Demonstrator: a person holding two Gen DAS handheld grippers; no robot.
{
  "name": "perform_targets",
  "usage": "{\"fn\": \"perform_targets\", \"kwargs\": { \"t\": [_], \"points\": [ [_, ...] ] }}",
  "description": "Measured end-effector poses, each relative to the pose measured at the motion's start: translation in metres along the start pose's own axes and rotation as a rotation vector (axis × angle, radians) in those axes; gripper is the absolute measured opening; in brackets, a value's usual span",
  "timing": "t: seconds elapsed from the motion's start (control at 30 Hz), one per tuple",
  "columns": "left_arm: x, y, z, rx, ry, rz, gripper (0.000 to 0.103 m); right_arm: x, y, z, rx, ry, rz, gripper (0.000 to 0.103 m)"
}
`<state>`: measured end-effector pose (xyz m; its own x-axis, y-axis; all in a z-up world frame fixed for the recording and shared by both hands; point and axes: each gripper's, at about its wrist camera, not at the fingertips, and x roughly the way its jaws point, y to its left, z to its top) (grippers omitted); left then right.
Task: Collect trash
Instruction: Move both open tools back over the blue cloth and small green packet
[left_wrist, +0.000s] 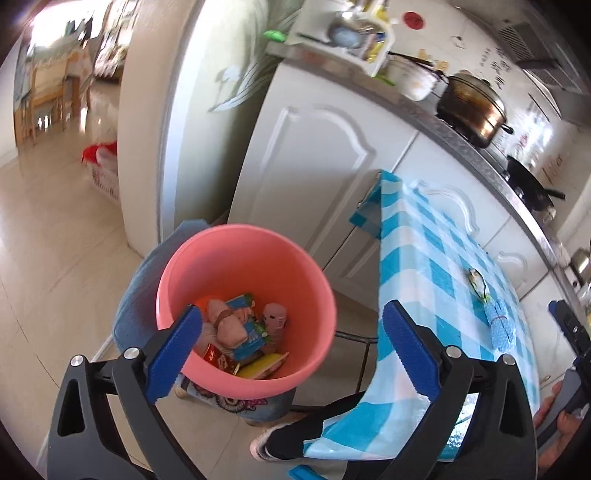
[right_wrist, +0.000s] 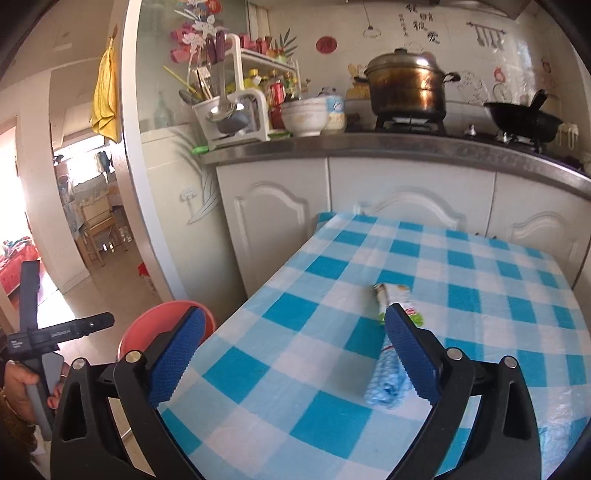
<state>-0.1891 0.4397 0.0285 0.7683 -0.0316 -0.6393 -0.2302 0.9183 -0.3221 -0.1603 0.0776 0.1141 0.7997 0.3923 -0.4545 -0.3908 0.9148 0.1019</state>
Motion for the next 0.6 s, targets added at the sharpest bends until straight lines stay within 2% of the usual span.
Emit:
{"fn": "perform_targets", "kwargs": {
  "t": [0.07,0.27,0.47,0.6],
  "points": [
    [-0.007,-0.016,-0.002,0.042,-0.015,-0.005,0.099,-0.014,-0.012,-0.002,-0.012,-0.048,-0.034,0.098],
    [-0.021,-0.057,-0.009,0.080,-0.017,-0.032,0.099,-0.034,-0.052,-0.005,0.015,-0.087,-0.099,0.098],
    [-0.025,-0.105,-0.017,0.176,-0.011,-0.058,0.099,-0.042,-0.098,-0.015,0.109,-0.081,-0.130,0.098],
    [-0.016,-0.140,-0.019,0.233,0.027,-0.094,0.099,-0.045,-0.128,-0.025,0.190,-0.055,-0.148,0.098]
  ]
}}
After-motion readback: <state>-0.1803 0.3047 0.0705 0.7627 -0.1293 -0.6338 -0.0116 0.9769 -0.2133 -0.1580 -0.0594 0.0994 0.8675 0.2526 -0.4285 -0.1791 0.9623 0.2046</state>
